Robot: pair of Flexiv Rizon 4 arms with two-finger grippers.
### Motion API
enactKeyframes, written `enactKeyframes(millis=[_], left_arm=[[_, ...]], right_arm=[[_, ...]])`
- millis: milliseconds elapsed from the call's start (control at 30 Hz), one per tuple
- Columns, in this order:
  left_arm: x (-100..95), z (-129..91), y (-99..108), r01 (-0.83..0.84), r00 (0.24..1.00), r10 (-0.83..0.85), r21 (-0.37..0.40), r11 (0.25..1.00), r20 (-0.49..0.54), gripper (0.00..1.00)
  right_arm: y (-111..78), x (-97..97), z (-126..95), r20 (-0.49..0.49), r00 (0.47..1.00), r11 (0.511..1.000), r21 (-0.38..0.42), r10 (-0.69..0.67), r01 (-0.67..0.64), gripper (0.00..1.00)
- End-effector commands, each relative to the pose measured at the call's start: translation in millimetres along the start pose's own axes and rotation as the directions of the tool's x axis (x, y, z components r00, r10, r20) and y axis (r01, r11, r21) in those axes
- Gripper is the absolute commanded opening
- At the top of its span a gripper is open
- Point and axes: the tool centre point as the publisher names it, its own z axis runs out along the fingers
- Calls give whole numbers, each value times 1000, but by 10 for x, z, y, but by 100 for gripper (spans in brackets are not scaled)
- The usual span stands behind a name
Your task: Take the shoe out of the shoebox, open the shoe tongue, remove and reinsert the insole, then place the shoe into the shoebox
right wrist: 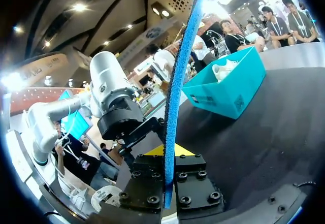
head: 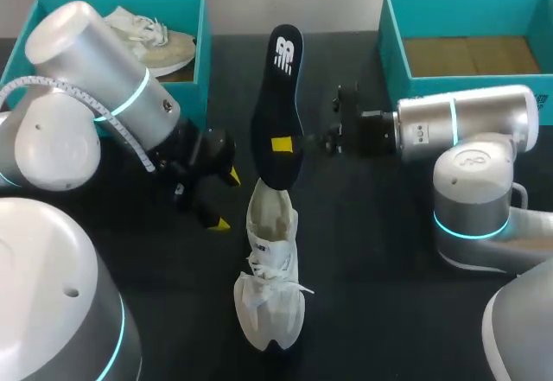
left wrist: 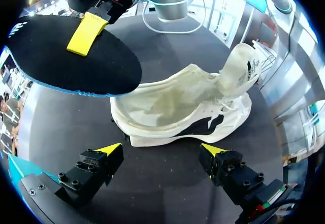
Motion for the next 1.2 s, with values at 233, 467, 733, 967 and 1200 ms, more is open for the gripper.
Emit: enactKeyframes(millis=[233, 467, 733, 967, 1200], left_arm=[[-4, 75, 14, 28, 999, -28, 2, 1000, -17, 100], [-4, 75, 14, 28, 999, -28, 2, 1000, -17, 100], [-4, 75, 14, 28, 999, -28, 2, 1000, -17, 100], [-4, 75, 14, 28, 999, -28, 2, 1000, -17, 100], [-4, 75, 14, 28, 999, -28, 2, 1000, -17, 100]], right_arm=[[-110, 78, 4, -4, 999, 998, -53, -34, 34, 0], [-110, 78, 4, -4, 999, 998, -53, -34, 34, 0], [-179, 126, 51, -6, 999, 996, -73, -53, 52, 0], [-233, 138, 99, -15, 998, 995, -79, -66, 64, 0], [-303, 145, 161, -69, 992, 993, -60, -106, 102, 0]])
